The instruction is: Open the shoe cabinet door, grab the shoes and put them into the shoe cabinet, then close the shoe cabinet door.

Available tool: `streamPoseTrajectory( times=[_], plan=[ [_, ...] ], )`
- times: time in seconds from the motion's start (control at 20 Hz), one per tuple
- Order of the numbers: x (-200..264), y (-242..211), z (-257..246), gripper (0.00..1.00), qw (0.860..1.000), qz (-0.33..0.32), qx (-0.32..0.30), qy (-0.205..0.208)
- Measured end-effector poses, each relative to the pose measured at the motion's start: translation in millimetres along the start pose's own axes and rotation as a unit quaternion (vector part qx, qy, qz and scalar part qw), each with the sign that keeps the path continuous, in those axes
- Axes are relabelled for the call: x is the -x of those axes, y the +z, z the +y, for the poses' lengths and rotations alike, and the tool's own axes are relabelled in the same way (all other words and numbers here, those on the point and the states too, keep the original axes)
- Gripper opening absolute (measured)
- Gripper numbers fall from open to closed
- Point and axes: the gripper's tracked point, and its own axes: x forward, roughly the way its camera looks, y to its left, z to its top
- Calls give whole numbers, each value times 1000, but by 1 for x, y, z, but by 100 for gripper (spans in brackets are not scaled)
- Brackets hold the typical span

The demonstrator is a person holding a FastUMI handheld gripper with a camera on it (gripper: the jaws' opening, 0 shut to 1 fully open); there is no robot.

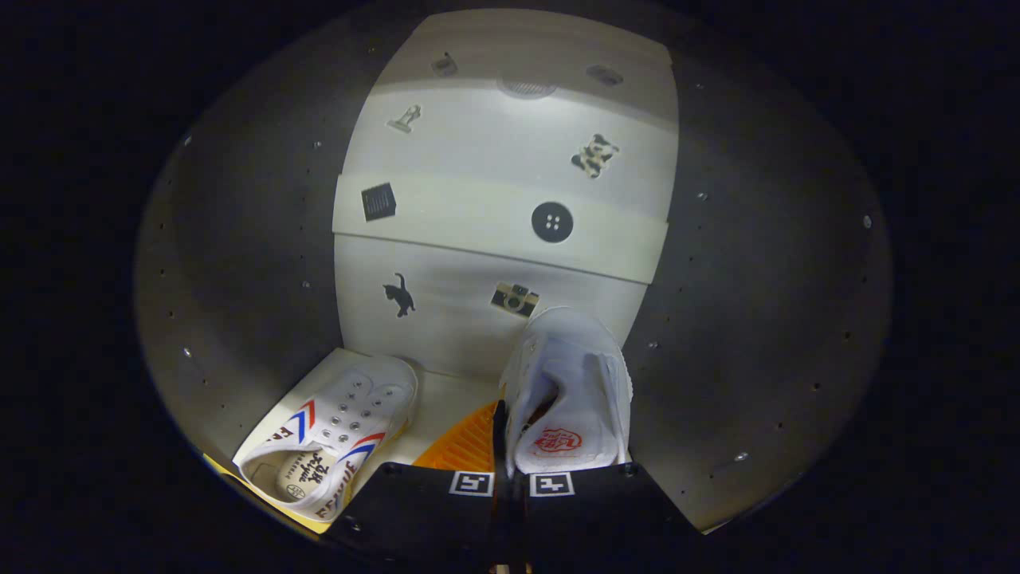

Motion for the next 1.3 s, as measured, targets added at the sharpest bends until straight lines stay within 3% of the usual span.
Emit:
streamPoseTrajectory(
  times=[0.2,0.35,0.4,0.6,0.75,0.9,1.1,1.3],
  plan=[
    [-17,-10,3,4,999,26,-27,1],
    [-20,-30,7,18,997,60,-38,10],
    [-20,-36,9,19,996,73,-40,18],
    [1,-24,5,28,998,55,-38,15],
    [32,-17,15,63,996,52,-57,38],
    [76,-3,12,98,998,11,-52,20],
    [165,20,20,99,996,-71,-53,26],
    [272,7,41,98,985,-128,-86,75]
  ],
)
